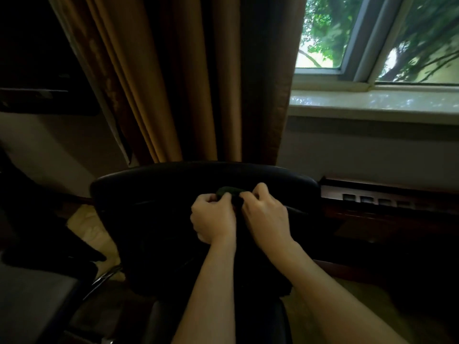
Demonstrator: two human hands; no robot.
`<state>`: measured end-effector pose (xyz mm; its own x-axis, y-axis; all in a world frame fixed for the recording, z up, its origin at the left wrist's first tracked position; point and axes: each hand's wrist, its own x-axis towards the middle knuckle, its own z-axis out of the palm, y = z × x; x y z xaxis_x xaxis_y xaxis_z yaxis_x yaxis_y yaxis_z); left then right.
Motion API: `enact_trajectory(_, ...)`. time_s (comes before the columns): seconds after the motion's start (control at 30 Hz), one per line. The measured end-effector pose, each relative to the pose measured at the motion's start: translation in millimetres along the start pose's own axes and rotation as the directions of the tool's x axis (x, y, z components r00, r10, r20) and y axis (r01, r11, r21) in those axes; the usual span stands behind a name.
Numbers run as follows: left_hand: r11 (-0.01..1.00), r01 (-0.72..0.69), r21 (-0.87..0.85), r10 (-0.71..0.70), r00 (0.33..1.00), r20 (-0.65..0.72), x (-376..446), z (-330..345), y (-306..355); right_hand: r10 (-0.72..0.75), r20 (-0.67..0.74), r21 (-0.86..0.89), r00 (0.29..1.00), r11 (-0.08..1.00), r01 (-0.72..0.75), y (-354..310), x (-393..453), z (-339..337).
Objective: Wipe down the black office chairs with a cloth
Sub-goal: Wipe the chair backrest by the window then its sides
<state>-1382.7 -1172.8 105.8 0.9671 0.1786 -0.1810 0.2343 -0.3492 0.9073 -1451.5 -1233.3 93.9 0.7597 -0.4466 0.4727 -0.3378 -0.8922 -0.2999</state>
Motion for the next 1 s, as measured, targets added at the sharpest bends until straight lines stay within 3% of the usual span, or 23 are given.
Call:
enact_trajectory(0.23, 0.978, -0.143, 0.155, 0.1, 0.962, 0.254, -93, 46, 3, 0.243, 0.021, 0.047, 0.97, 0.969, -0.244, 88, -52, -27)
enact_trajectory(0.37, 0.954, -0.253, 0.16, 0.178, 0.909, 0.377, -99, 36, 4, 0.327, -0.024, 0.12, 0.945, 0.939, -0.322, 86, -56, -45)
enact_trajectory(0.47, 0.93, -0.336, 0.147, 0.268, 0.896, 0.354, -67, 0, 11, 0.26, -0.119, 0.247, 0.958, 0.943, -0.225, 45, -23, -54)
enact_trajectory(0.6, 0.9, -0.43, 0.067, 0.396, 0.873, 0.283, -17, -41, 33, 0.192, -0.176, 0.279, 0.965, 0.95, -0.138, -3, 20, -48)
enact_trajectory(0.87, 0.821, -0.536, 0.198, 0.483, 0.836, 0.261, 42, -62, 54, 0.23, -0.109, 0.226, 0.967, 0.953, -0.201, -38, 59, -20)
enact_trajectory(1.0, 0.827, -0.513, 0.231, 0.466, 0.854, 0.231, 80, -85, 56, 0.156, -0.054, 0.171, 0.986, 0.975, -0.145, -76, 82, -4)
